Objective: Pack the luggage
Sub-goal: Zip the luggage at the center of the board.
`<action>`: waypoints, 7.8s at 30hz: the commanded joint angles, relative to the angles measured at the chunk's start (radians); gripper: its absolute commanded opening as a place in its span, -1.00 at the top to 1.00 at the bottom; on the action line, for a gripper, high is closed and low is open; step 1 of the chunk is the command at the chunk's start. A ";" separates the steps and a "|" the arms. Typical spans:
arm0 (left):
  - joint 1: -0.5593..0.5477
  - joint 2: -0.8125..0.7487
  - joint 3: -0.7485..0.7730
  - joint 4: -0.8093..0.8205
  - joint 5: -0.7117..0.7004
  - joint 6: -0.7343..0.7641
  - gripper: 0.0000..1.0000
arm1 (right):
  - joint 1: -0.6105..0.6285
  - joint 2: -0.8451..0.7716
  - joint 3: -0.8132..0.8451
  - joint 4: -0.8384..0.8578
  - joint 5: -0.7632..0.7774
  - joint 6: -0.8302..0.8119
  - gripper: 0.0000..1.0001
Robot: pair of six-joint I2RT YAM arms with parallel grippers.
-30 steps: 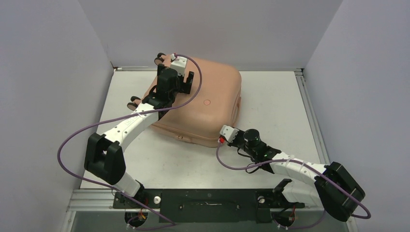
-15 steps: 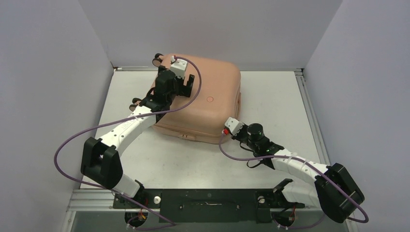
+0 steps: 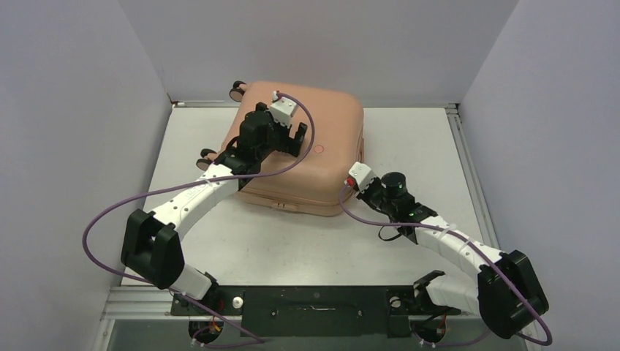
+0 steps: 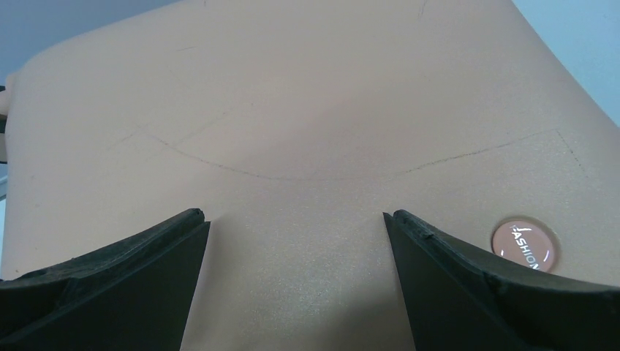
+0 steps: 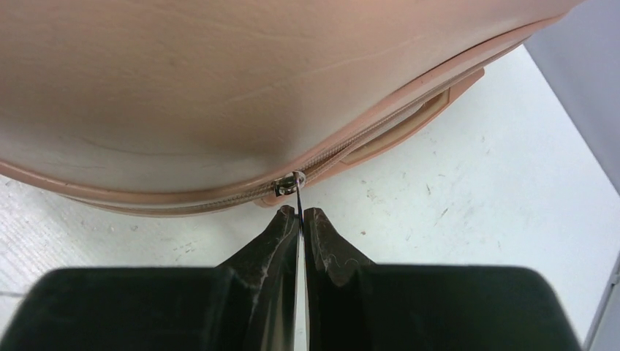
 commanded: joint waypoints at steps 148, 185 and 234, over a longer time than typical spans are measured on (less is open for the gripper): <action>0.013 0.108 0.298 -0.151 -0.125 0.054 -0.55 | 0.031 0.277 0.242 0.188 -0.607 0.392 0.90; -0.040 0.370 0.281 -0.367 0.245 0.235 1.00 | -0.060 0.341 0.299 0.203 0.155 0.374 0.90; 0.366 0.678 0.455 0.418 -0.623 0.625 0.64 | -0.096 0.476 0.368 0.307 0.125 0.410 0.90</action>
